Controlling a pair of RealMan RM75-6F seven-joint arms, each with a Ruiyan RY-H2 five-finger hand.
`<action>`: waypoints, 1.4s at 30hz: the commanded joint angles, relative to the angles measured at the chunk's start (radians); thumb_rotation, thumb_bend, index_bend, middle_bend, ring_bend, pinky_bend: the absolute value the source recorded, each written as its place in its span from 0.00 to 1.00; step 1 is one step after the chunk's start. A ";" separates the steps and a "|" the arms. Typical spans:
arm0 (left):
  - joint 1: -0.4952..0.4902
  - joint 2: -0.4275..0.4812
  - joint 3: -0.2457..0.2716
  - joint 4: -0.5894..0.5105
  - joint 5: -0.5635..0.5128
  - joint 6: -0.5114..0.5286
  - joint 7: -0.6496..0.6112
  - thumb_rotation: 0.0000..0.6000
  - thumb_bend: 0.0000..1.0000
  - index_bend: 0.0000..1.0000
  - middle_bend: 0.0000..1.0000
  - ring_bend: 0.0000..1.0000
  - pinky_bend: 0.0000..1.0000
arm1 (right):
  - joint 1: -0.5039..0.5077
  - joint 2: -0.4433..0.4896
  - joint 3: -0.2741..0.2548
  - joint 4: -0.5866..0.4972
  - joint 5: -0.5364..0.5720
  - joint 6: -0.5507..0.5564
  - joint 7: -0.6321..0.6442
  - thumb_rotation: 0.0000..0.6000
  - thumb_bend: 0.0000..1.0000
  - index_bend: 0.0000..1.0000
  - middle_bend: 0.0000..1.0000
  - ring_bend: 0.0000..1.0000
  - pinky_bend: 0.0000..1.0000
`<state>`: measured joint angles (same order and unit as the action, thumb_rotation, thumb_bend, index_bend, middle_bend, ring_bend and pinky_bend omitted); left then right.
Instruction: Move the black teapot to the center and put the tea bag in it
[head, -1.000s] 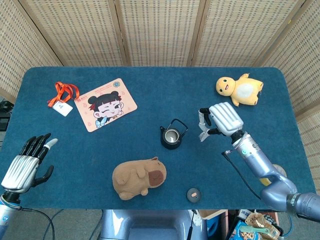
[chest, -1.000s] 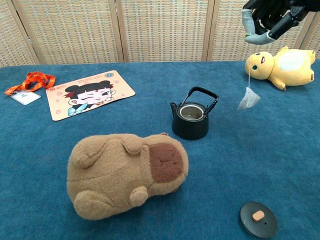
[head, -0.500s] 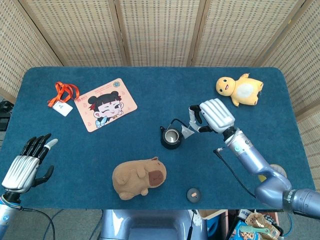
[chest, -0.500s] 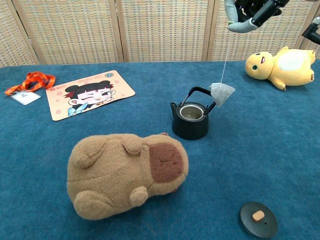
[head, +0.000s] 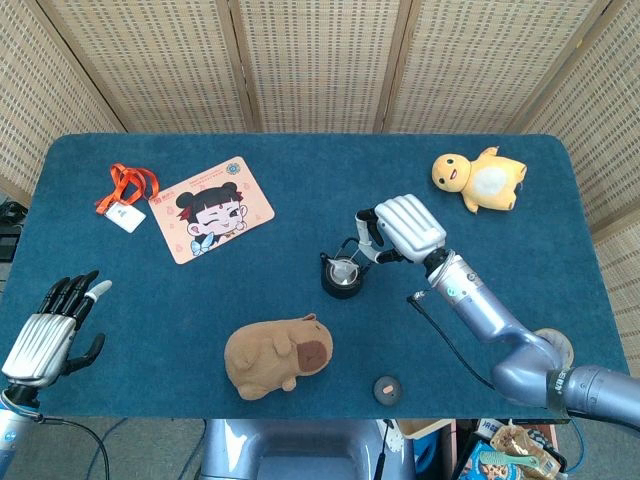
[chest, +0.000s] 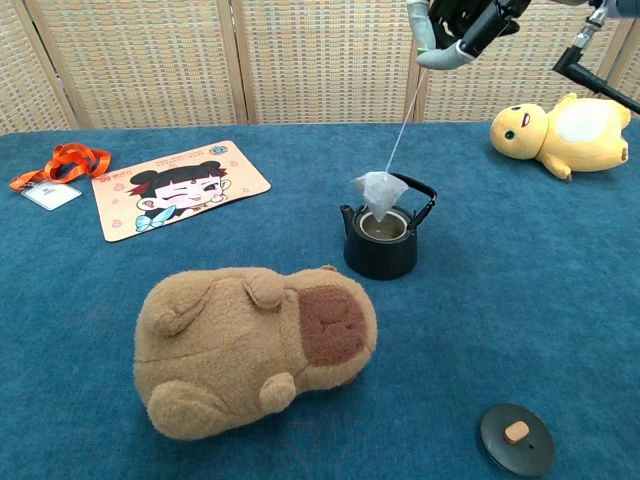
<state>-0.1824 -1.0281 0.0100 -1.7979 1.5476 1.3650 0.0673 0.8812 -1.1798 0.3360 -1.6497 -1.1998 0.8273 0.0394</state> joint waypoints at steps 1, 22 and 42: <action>0.001 -0.002 0.001 0.004 -0.001 0.000 -0.002 1.00 0.47 0.10 0.00 0.00 0.00 | 0.007 -0.009 -0.006 0.005 0.002 -0.008 -0.002 1.00 0.71 0.69 0.82 0.81 0.91; 0.013 -0.012 0.009 0.039 -0.013 -0.002 -0.032 1.00 0.47 0.10 0.00 0.00 0.00 | 0.053 -0.112 -0.064 0.084 0.022 -0.059 -0.037 1.00 0.71 0.69 0.82 0.81 0.91; 0.007 -0.014 0.011 0.029 -0.005 -0.012 -0.022 1.00 0.48 0.10 0.00 0.00 0.00 | 0.025 -0.174 -0.184 0.131 -0.043 -0.062 -0.108 1.00 0.71 0.69 0.82 0.81 0.91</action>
<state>-0.1749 -1.0420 0.0214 -1.7691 1.5424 1.3526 0.0448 0.9084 -1.3517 0.1547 -1.5207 -1.2406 0.7652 -0.0683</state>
